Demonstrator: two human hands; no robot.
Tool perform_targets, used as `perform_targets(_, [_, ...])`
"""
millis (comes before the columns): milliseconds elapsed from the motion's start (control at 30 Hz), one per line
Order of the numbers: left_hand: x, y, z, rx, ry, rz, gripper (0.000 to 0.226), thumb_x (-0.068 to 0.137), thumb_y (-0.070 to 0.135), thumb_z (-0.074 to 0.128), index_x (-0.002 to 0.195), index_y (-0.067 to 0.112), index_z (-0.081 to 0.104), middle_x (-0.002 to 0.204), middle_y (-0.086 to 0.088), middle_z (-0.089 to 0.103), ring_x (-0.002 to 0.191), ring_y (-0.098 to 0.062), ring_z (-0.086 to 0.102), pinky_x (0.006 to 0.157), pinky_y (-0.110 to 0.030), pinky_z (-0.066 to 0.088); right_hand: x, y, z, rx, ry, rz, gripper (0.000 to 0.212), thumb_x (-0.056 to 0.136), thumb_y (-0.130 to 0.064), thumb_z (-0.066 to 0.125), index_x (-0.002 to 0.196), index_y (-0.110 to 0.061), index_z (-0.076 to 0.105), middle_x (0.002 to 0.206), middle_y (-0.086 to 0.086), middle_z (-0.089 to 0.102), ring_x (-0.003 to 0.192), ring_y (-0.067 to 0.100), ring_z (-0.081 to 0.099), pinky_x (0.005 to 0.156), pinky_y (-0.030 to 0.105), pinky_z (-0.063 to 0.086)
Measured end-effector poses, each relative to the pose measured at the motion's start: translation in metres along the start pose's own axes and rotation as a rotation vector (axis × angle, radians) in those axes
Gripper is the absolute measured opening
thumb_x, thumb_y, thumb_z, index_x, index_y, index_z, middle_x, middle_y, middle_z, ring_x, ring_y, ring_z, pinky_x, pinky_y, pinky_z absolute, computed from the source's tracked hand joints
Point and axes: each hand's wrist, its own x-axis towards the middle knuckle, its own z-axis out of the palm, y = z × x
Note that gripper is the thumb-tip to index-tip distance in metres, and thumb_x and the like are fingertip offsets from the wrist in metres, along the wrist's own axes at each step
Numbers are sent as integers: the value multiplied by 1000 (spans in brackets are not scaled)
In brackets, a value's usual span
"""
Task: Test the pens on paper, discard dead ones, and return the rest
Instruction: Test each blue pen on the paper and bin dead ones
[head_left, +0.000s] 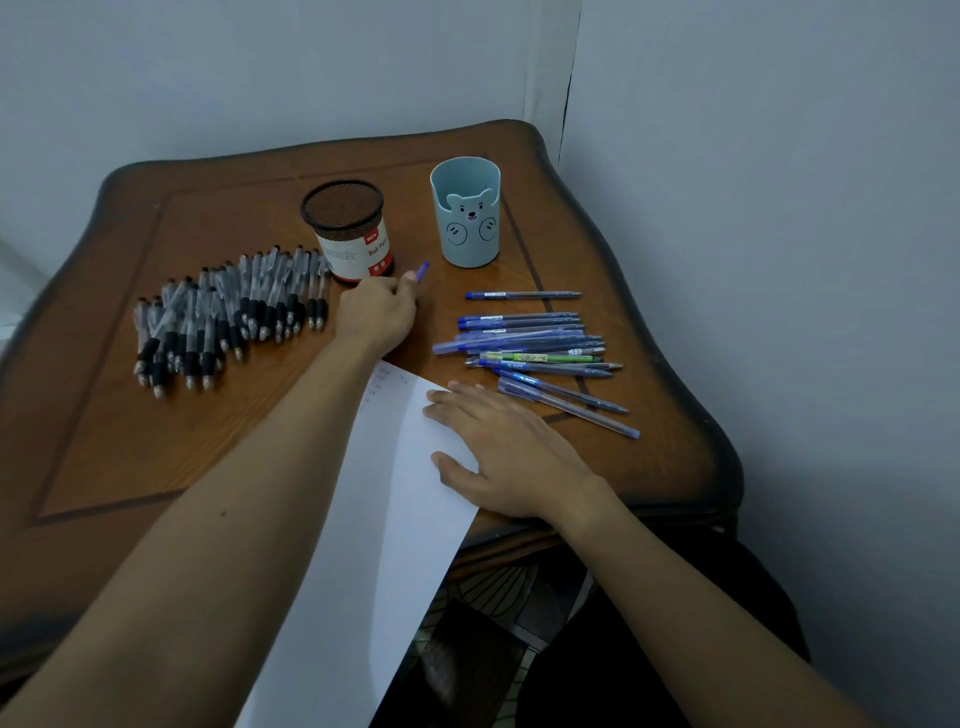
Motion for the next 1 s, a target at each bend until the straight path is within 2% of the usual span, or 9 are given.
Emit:
perform_targets(67, [7,1,2,81,7,15,36,103,33,45,120,8,66,95,-11,65,92,-26,63,85,-42,58,0,0,-1,12,0,6,57,101,-44,48,152,-19,38,160,-2,33,150,12,21,116,22,4])
perform_targets(200, [7,7,6,134,33,-7,41,93,18,62,132,7,55,122,-17,55,103,-28,61,82,-37,56,0,2,-2,18,-16,1,57,102,-43,48,152,-19,38,162,-2,31,150,11,19,115,20,2])
perform_targets(300, [4,5,10,21,159,41,55,88,6,67,141,11,53,135,-16,52,107,-32,62,89,-46,58,-2,3,-3,49,-4,17,53,101,-44,51,148,-21,45,159,-2,36,148,12,24,117,28,17])
perform_targets(433, [-1,4,12,-12,183,102,37,92,8,68,130,8,65,126,-12,64,103,-19,63,86,-29,54,-4,3,-4,42,22,28,46,101,-41,52,142,-21,51,151,-2,45,141,13,34,114,32,30])
perform_targets(600, [-4,2,16,42,195,220,28,97,14,61,123,7,70,122,-13,66,106,-20,61,83,-24,46,-8,4,-2,35,11,30,48,101,-42,50,145,-22,47,155,-3,40,144,12,29,117,33,26])
perform_targets(667, [-4,3,20,68,197,303,30,98,17,58,124,9,69,125,-13,59,113,-24,56,87,-28,43,-8,4,-1,36,7,40,51,100,-43,50,146,-23,45,157,-4,38,146,12,26,118,35,23])
perform_targets(767, [-4,12,26,168,106,402,34,103,24,50,134,25,64,132,-7,53,127,-28,42,104,-44,38,-7,5,0,49,8,58,52,98,-45,51,146,-24,45,156,-4,38,146,13,26,119,39,24])
perform_targets(900, [-1,26,24,370,-71,378,47,103,17,42,138,46,56,146,-2,42,137,-30,28,109,-54,23,-7,5,0,63,26,67,52,97,-44,53,145,-25,46,155,-5,39,146,13,28,118,38,25])
perform_targets(1000, [-1,28,19,361,-82,333,42,100,21,47,130,44,63,144,-4,43,136,-32,29,108,-56,24,-7,4,1,63,41,67,52,96,-43,53,144,-25,47,155,-5,40,145,12,28,117,35,25])
